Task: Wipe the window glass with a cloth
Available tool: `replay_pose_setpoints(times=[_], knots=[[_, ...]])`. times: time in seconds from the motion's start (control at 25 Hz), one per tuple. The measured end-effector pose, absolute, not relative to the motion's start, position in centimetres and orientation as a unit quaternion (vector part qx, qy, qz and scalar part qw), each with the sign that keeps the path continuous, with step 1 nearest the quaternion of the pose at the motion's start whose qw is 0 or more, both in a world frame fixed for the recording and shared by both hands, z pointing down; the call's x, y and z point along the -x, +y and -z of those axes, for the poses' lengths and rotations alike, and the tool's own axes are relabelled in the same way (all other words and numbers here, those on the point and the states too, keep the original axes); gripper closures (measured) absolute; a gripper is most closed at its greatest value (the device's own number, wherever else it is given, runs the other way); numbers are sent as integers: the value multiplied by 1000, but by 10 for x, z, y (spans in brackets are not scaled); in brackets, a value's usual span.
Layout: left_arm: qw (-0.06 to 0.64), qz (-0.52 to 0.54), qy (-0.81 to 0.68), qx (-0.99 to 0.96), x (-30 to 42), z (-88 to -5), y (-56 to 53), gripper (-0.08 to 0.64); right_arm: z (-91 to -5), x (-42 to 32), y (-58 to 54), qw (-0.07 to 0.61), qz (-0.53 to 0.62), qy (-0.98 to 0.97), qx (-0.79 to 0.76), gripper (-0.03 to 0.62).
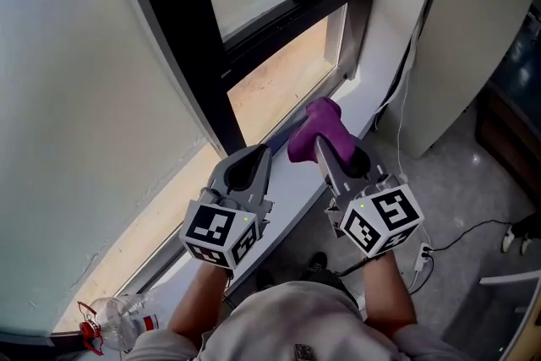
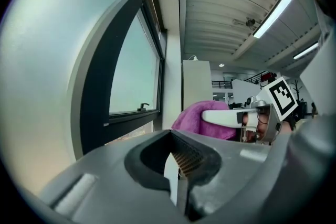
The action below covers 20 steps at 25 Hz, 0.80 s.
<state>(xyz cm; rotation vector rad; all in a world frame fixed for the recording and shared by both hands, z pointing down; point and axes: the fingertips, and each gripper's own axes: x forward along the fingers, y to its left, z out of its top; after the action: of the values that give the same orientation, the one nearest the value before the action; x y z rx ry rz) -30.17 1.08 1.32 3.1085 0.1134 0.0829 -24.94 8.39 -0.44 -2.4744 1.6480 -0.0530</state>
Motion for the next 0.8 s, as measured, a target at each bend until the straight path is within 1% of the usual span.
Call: replay_pose_setpoints(times=[0.24, 0.6, 0.68, 0.8], knots=[[5, -78, 16, -997, 248, -43, 39, 560, -27, 193, 105, 92, 44, 576, 811, 508], [20, -122, -46, -991, 220, -86, 7, 560, -68, 156, 68, 77, 76, 615, 781, 508], [27, -124, -54, -990, 215, -97, -7, 560, -75, 151, 49, 64, 75, 624, 775, 507], [41, -124, -77, -988, 212, -113, -33, 560, -87, 147, 13, 25, 69, 646, 760, 508]])
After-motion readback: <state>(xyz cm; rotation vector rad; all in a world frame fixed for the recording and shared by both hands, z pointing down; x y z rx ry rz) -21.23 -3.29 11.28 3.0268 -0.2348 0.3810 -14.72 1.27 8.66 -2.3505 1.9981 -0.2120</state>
